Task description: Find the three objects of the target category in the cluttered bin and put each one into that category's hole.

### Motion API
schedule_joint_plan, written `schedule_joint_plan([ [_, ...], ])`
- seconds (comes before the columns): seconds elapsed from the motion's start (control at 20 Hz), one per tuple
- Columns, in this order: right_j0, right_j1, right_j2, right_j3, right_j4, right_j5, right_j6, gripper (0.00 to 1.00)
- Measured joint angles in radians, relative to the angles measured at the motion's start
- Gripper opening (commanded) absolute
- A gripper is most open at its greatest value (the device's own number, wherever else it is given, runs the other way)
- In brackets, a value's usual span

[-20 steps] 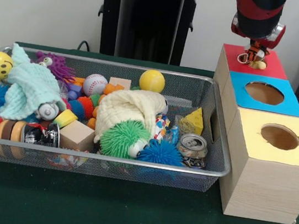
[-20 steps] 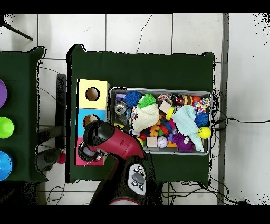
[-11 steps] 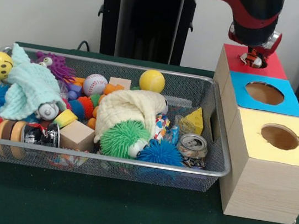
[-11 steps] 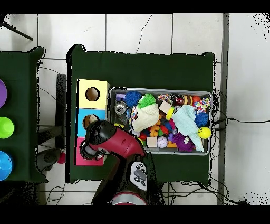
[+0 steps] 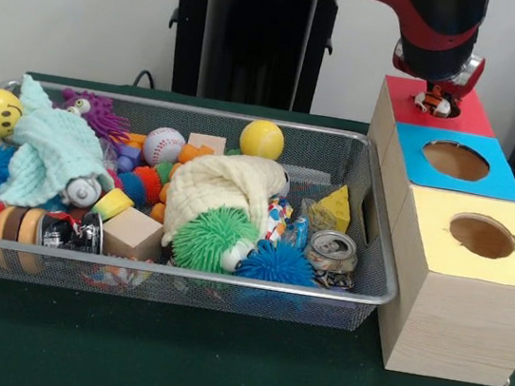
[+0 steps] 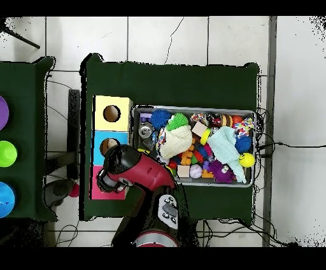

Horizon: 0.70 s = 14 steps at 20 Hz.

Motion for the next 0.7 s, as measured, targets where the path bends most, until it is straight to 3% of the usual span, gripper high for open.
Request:
schedule_joint_plan([
  [0.25, 0.0, 0.0, 0.0, 0.0, 0.0, 0.0, 0.0, 0.0],
  [0.3, 0.0, -0.001, 0.0, -0.002, 0.002, -0.002, 0.0, 1.0],
  [0.7, 0.0, -0.009, -0.009, -0.014, -0.012, -0.003, 0.0, 1.0],
])
